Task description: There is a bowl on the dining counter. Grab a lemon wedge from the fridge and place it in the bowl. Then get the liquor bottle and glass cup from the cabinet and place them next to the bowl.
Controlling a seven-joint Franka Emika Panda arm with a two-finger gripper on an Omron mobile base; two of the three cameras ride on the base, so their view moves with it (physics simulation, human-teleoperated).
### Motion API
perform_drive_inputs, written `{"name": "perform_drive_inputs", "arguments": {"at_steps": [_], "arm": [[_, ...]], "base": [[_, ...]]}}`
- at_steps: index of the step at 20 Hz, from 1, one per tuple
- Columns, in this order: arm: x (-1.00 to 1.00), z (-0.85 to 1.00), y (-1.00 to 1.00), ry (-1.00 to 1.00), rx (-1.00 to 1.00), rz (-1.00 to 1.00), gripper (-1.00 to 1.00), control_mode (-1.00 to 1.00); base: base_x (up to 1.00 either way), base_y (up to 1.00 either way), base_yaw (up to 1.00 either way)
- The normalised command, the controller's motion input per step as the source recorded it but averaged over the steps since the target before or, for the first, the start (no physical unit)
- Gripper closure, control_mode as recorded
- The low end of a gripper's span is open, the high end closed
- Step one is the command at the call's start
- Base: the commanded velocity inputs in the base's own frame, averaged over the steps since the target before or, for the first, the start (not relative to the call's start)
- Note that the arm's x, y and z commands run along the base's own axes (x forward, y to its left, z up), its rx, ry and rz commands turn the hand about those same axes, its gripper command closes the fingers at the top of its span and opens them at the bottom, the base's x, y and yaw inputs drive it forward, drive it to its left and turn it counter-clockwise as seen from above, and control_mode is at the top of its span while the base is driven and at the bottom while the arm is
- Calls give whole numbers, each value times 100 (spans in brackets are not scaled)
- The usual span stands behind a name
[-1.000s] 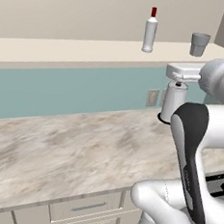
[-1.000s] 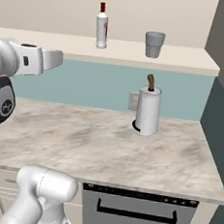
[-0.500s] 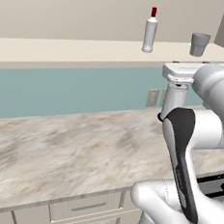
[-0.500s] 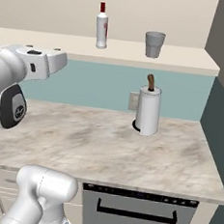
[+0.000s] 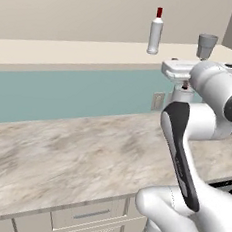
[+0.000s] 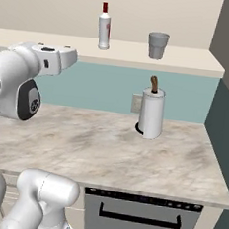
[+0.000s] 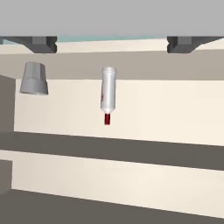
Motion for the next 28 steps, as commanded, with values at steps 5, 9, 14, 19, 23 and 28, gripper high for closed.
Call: {"name": "perform_drive_inputs", "arguments": {"at_steps": [5, 9, 14, 19, 23, 28], "arm": [[48, 5, -2, 4, 2, 0, -100, -100], [59, 20, -1, 9, 5, 0, -100, -100], [53, 14, -3, 8, 4, 0, -100, -100], [56, 12, -3, 5, 3, 0, -100, -100], [60, 3, 0, 0, 0, 0, -100, -100], [58, 0, -3, 0, 0, 0, -100, -100]], "base": [[0, 0, 0], [0, 0, 0], [0, 0, 0], [0, 0, 0], [0, 0, 0], [0, 0, 0]]}}
